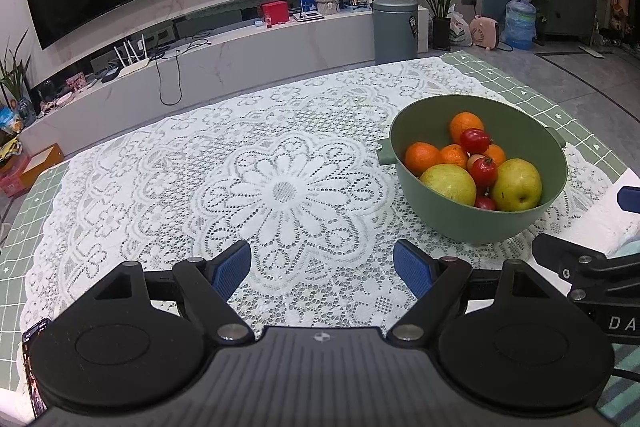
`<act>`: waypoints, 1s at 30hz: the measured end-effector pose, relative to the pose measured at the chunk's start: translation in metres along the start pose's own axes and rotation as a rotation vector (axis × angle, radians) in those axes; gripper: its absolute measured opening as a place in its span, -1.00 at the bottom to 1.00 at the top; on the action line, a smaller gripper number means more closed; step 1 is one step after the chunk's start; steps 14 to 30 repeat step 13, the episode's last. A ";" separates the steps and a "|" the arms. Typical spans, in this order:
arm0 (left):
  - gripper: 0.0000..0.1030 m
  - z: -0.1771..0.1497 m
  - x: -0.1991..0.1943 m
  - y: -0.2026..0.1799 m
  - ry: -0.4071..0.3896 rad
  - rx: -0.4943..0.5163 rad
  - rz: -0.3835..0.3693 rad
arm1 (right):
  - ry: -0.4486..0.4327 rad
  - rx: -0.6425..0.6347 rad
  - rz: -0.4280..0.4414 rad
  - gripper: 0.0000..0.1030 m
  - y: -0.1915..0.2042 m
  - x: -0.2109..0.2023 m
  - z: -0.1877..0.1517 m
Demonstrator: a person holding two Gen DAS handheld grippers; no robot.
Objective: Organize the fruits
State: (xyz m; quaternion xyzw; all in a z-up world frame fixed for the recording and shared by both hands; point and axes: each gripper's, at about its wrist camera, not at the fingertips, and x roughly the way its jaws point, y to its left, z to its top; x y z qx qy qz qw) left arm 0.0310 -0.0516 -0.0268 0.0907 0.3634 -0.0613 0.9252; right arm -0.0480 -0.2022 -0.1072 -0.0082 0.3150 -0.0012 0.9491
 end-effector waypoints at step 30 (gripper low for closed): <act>0.84 0.001 -0.004 0.001 -0.029 0.005 0.000 | 0.005 -0.002 0.002 0.92 0.001 0.000 0.001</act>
